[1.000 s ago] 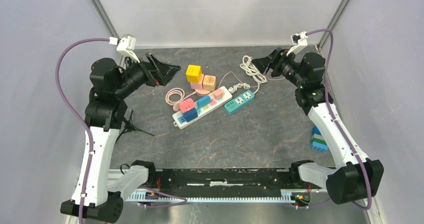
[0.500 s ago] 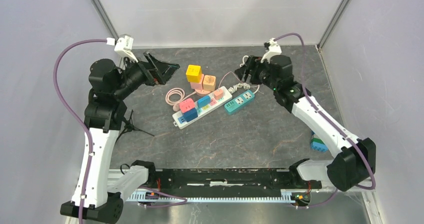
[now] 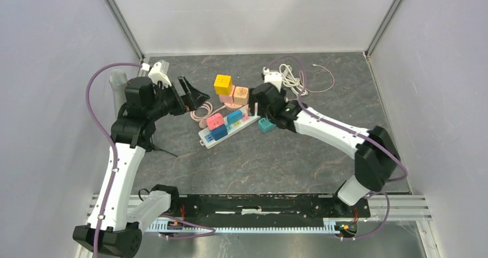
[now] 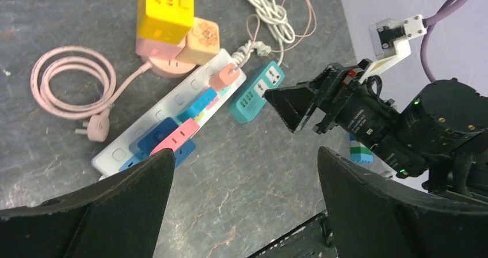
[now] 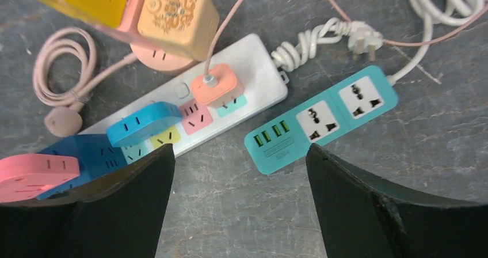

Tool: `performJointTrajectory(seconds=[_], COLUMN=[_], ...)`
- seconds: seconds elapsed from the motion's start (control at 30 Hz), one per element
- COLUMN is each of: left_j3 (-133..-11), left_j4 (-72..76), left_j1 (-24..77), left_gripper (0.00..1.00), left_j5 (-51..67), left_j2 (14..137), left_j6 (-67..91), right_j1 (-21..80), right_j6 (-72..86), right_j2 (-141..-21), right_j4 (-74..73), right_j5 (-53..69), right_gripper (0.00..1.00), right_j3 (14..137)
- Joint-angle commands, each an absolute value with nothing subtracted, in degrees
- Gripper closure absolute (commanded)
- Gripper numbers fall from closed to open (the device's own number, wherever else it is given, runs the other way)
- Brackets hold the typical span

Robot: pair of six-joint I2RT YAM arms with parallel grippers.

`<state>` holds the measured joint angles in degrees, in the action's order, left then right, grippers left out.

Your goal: Pull the plug off the socket

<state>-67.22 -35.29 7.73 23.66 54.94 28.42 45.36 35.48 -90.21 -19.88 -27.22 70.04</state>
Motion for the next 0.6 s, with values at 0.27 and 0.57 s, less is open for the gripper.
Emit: performJointTrajectory(seconds=[0.27, 0.57], left_j3=[-59.1, -56.7], left_j4=[-33.8, -28.0], left_j1=[8.1, 10.0], left_gripper=[0.0, 0.0], left_j5=[18.9, 17.6], left_j2=[54.1, 60.8], left_j6=[28.6, 29.5], right_j1=[48.0, 46.6], right_j6=[28.0, 19.4], right_j2=[-105.6, -114.3], right_j4=[-19.1, -20.8], right_j5=[-31.9, -29.3], right_gripper=[0.19, 0.27], right_j3=[83.1, 88.6])
